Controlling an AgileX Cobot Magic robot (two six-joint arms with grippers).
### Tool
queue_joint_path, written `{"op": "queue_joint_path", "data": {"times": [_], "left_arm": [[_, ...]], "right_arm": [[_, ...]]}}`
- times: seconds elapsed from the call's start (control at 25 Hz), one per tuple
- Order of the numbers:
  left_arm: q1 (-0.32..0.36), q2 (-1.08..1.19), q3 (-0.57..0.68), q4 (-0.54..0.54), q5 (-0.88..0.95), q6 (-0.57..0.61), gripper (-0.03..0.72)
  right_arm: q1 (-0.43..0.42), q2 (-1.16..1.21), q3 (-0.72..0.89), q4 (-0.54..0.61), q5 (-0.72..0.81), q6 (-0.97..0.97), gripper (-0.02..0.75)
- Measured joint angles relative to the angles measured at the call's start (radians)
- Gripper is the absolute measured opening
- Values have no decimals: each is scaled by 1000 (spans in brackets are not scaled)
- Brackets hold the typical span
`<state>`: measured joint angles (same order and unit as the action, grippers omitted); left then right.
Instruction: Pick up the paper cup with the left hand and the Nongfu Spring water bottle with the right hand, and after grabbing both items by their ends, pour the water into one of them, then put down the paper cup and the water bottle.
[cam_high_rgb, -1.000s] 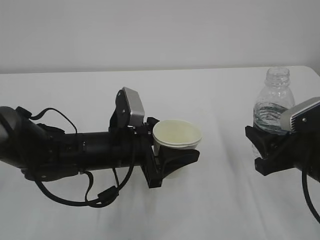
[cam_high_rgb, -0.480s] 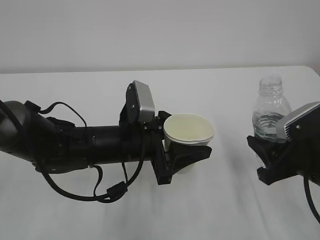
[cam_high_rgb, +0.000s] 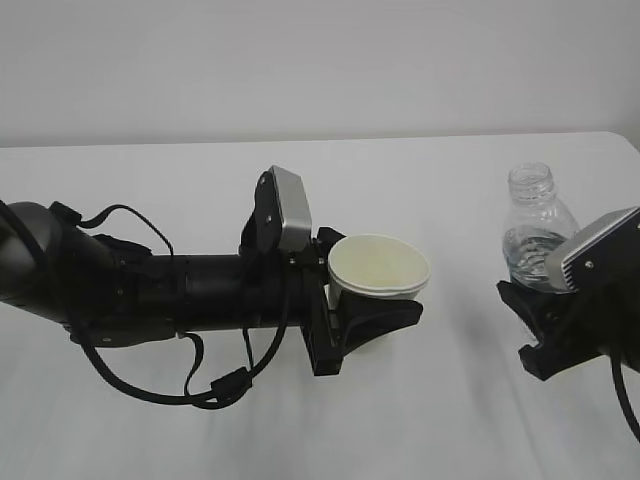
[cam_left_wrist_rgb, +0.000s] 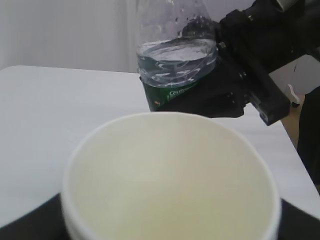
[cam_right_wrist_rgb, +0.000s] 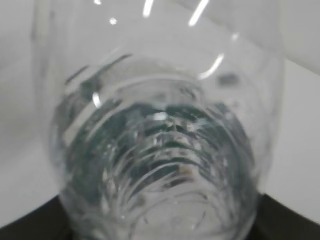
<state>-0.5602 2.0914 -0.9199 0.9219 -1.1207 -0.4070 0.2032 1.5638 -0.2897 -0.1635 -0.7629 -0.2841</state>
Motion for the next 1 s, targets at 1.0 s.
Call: {"op": "queue_joint_path", "data": {"times": [1.0], "left_arm": [[-73, 0, 0, -10, 12, -2, 471]], "right_arm": [[0, -165, -21, 1, 210, -205, 424]]}}
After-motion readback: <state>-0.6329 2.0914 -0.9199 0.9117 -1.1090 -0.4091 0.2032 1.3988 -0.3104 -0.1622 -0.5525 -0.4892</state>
